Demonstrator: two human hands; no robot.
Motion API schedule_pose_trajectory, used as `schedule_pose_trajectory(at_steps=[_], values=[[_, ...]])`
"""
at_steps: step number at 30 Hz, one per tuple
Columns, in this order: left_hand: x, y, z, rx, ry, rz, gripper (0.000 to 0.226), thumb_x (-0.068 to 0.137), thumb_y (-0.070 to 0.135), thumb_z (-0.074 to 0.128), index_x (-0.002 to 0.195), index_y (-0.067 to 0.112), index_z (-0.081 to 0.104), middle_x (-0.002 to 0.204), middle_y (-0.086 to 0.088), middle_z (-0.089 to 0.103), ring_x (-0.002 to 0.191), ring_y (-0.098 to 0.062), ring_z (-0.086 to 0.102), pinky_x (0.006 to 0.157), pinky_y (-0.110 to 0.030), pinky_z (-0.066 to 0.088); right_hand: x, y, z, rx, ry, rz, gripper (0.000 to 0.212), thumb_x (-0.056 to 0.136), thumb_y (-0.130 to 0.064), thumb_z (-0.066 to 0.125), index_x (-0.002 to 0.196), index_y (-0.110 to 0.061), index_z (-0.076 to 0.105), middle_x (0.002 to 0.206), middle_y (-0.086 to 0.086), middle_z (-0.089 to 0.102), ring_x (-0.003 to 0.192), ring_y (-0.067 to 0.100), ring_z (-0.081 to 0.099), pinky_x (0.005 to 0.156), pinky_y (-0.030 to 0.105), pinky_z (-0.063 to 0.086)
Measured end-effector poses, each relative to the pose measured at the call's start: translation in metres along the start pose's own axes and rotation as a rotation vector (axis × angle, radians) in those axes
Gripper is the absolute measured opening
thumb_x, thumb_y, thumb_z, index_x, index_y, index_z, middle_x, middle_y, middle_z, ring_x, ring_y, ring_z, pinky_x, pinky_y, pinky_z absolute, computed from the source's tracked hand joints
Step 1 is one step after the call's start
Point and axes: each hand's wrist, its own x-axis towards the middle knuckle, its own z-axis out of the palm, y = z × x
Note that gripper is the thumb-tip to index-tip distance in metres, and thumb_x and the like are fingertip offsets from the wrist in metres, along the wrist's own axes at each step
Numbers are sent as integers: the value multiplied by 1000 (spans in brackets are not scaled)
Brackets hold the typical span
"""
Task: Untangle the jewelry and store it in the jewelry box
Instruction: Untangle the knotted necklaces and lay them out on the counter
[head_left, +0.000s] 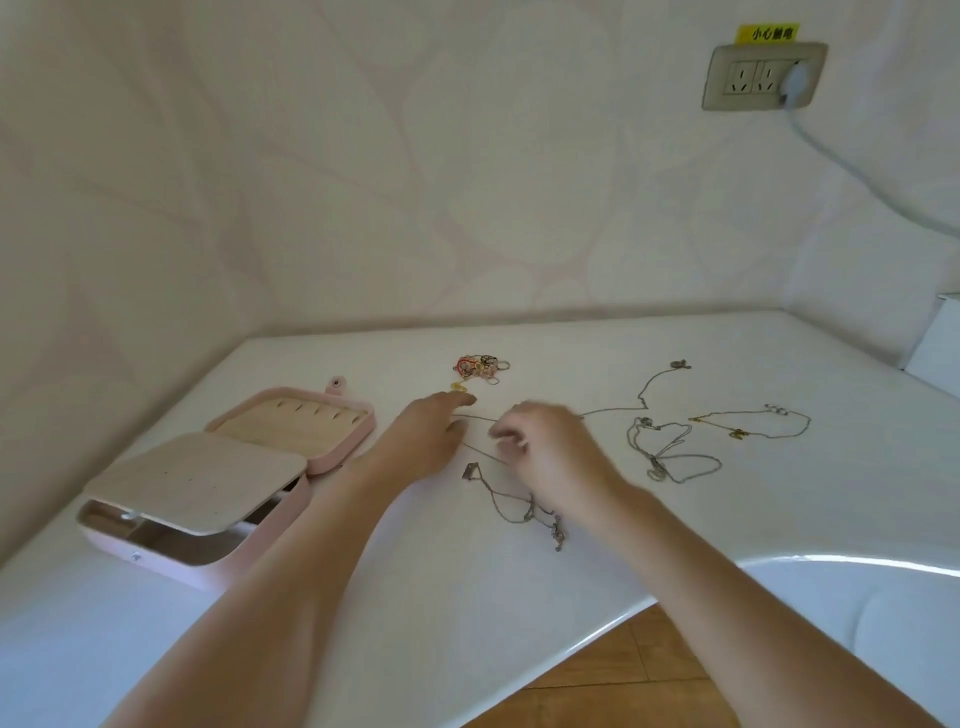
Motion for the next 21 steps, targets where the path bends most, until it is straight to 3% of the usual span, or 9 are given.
schedule_pose_trajectory(at_steps=[2,4,8,11,14,17,21], values=[[-2,0,4,75,-151,21,43,100,13,33,142,14,37,150,-7,35,137,-20,32,105,-23,21,-19,-21,20,-90,-129,-118,29,95,-19,44,116,-8,60,118,9,59,109,27,55,87,33,41],[-3,-1,6,129,-263,9,47,103,20,25,149,16,21,158,-3,15,145,-18,11,114,-32,7,-36,-31,30,-134,-151,-181,38,99,-24,37,130,-7,48,129,8,51,117,25,48,93,32,37],[-3,-11,3,232,-297,-42,54,102,39,20,151,21,5,159,2,-2,146,-16,-3,116,-40,-2,-66,-33,23,-23,-233,-390,44,103,-28,33,144,-14,36,153,-1,32,140,15,28,112,22,16],[-1,-14,6,297,-289,-83,61,100,49,18,151,22,1,159,1,-5,146,-18,-4,116,-41,-1,-92,-22,11,127,-349,-459,48,101,-38,37,146,-25,34,153,-15,26,142,-5,14,115,14,7],[-1,-15,9,313,-251,-126,65,97,55,17,151,23,2,159,-2,-4,146,-21,-4,117,-43,1,-114,-4,0,261,-336,-493,47,95,-38,51,139,-25,45,145,-17,38,137,-11,23,114,12,15],[-3,-14,8,324,-216,-189,68,96,59,18,151,22,3,159,-5,-3,146,-25,-2,116,-45,2,-129,10,-4,413,-289,-440,40,86,-24,67,126,-22,59,132,-15,54,128,-9,41,110,12,26],[-9,-6,6,308,-191,-260,69,95,59,19,152,22,3,159,-8,-3,146,-29,-2,116,-42,0,-143,20,-7,560,-141,-328,20,82,-8,71,101,-14,74,106,-12,70,106,-1,63,99,16,44]])
